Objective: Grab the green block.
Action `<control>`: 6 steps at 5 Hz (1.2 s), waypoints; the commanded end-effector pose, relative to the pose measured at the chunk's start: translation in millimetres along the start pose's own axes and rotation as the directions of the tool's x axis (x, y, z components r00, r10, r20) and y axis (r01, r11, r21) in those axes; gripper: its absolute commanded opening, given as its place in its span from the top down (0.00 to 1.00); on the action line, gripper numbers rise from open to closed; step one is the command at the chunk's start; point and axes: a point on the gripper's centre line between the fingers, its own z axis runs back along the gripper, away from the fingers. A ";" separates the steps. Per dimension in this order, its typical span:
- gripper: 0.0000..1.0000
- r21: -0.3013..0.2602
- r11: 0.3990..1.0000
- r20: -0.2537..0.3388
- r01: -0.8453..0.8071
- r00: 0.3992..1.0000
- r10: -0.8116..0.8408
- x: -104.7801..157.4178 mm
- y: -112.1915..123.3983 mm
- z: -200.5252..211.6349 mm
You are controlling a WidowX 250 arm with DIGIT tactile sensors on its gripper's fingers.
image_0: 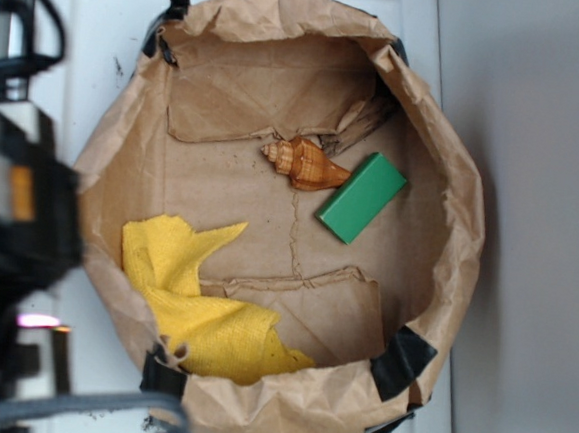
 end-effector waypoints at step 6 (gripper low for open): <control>0.00 0.012 0.997 0.007 -0.072 0.997 0.072 86.2 23.0 -73.2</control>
